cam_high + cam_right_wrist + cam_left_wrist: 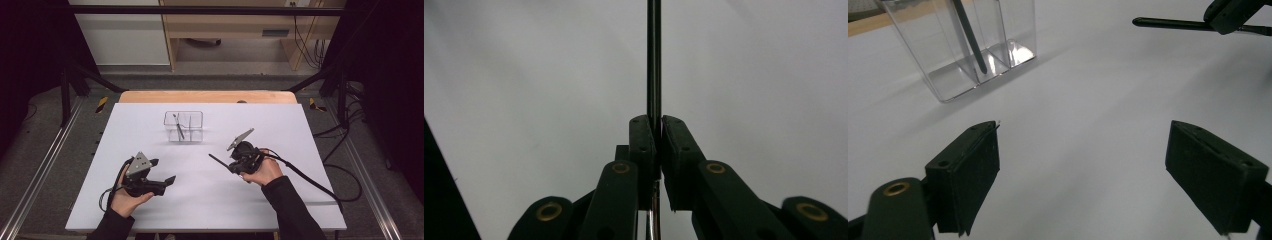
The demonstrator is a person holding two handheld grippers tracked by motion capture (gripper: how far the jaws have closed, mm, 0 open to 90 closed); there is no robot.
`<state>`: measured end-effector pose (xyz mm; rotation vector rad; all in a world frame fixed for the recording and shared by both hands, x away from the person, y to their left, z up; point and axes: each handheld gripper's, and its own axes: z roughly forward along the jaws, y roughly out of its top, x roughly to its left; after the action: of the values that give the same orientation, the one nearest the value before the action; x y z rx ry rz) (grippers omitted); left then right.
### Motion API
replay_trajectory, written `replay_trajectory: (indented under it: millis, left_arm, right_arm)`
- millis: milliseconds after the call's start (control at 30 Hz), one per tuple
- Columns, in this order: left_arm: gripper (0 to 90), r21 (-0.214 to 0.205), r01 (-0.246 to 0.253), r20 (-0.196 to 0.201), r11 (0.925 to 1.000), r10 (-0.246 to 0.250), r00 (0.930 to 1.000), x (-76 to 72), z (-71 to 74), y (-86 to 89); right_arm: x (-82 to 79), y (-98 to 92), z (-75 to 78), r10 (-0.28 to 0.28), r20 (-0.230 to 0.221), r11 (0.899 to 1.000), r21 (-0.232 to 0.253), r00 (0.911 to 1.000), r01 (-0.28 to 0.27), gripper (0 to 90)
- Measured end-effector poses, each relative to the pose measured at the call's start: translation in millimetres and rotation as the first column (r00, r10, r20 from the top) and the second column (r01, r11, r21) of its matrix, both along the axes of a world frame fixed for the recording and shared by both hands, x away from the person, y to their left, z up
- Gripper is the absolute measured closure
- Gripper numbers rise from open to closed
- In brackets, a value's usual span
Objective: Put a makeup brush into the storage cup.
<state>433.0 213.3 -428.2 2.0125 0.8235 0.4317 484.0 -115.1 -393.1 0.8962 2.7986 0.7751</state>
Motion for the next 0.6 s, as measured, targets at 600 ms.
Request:
replay_trajectory:
  millis: [600]
  left_arm:
    - [12.9, 0.093, 0.134, 0.047, 0.9866, -0.139, 0.9892, -5.3, 19.8, -28.6]
  right_arm:
    - [-23.6, 1.1, 5.5, 0.108, -0.044, 0.993, 0.062, 0.9932, -0.105, 84.4]
